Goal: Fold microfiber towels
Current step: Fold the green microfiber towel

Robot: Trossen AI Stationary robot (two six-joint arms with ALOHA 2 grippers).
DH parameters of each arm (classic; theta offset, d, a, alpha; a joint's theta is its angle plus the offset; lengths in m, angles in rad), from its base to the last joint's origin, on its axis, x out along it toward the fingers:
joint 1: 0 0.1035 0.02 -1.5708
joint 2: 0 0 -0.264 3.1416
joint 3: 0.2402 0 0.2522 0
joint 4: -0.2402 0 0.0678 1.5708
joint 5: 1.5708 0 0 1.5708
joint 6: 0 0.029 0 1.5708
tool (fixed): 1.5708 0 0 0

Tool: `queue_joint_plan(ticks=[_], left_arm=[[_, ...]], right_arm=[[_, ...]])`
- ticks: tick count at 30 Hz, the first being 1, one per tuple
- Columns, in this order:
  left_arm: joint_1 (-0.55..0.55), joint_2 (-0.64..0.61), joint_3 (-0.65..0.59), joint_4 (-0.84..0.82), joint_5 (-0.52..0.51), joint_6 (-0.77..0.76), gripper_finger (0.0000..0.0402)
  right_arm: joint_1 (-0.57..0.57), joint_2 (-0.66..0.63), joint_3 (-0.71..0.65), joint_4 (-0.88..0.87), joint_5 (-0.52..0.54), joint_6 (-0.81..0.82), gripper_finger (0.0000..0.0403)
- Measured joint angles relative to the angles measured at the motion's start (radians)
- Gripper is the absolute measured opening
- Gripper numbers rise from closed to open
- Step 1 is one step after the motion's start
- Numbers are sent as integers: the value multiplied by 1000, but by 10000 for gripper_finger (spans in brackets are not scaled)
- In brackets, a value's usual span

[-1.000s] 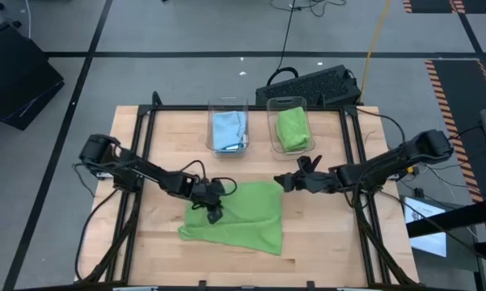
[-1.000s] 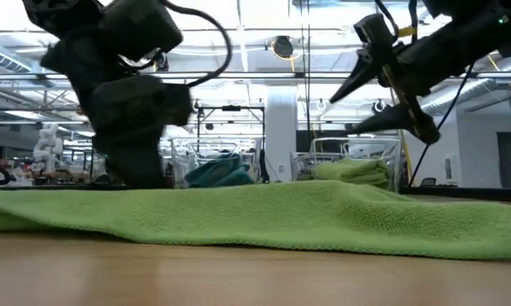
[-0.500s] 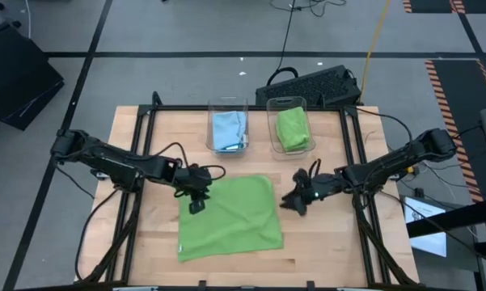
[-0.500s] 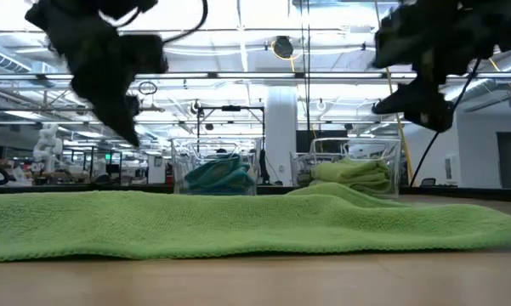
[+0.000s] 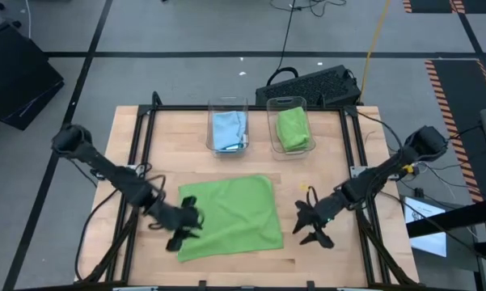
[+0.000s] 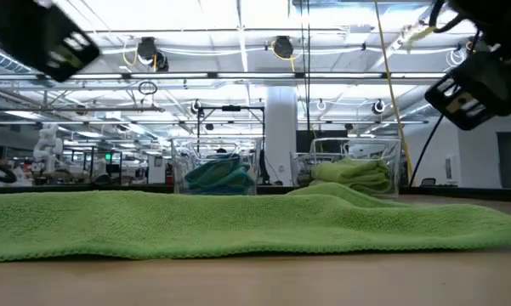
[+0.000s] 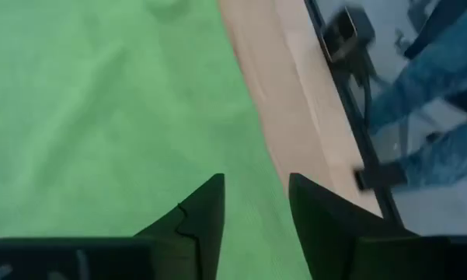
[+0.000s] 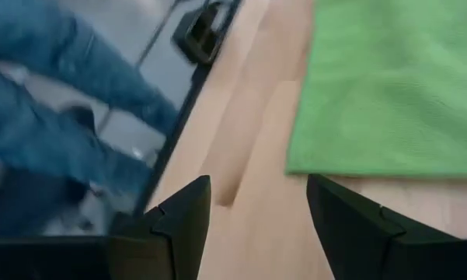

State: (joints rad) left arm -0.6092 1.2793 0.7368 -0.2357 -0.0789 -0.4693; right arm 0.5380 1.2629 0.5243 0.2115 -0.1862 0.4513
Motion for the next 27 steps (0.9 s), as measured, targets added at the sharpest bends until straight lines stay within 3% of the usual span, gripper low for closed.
queue_joint_plan(ticks=[4, 10, 18, 27], left_arm=[[-119, 38, 7, -3, -88, -78, 184], [-178, 149, 54, -27, -76, -77, 237], [-166, 288, 135, -55, -43, -118, 246], [-198, 311, 145, -66, -29, -196, 246]], right_arm=[[31, 77, 2, 33, 1, -180, 205], [40, 227, 2, 171, 2, -399, 205], [36, 360, 30, 295, 42, -637, 205], [18, 457, 73, 385, 53, -653, 205]])
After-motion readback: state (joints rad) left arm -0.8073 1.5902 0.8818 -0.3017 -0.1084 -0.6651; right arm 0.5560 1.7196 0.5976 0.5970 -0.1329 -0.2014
